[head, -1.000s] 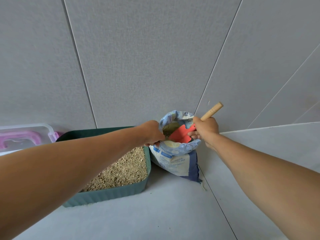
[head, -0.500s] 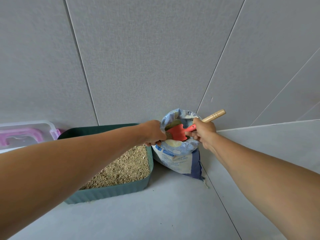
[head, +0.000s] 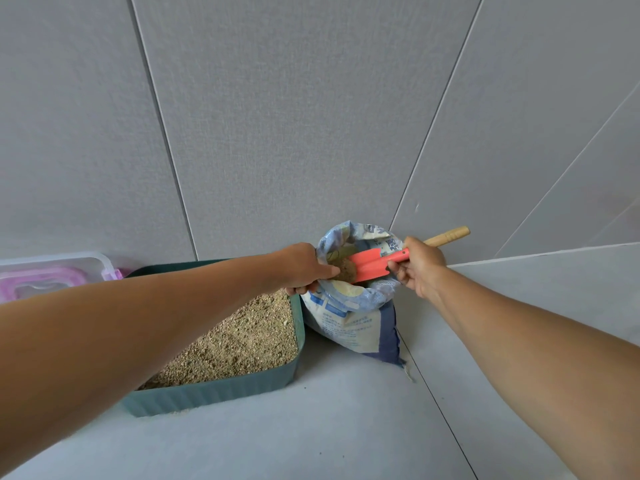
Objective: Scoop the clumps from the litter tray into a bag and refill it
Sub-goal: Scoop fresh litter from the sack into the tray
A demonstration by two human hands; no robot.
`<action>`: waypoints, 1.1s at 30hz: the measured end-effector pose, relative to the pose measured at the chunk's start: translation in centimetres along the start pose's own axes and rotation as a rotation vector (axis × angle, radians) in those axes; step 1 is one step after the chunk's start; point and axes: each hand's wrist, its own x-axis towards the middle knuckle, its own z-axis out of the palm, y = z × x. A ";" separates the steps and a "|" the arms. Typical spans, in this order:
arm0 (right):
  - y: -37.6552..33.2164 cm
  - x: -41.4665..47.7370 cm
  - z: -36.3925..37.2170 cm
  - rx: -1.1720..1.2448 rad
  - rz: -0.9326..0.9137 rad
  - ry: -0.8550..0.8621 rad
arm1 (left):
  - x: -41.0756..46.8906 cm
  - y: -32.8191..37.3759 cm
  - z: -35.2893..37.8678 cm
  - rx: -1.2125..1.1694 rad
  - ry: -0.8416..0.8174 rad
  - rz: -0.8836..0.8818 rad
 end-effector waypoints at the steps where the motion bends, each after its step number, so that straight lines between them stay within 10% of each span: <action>1: -0.4 0.0 -0.4 0.020 0.001 0.020 | 0.0 0.0 -0.2 -0.002 0.004 0.004; 24: -5.1 -6.8 8.0 0.119 -0.048 -0.244 | -5.1 -5.7 -13.5 0.051 0.306 -0.247; 33: -5.1 -6.6 8.2 0.112 -0.155 -0.025 | -6.2 -7.2 -14.9 0.063 0.291 -0.248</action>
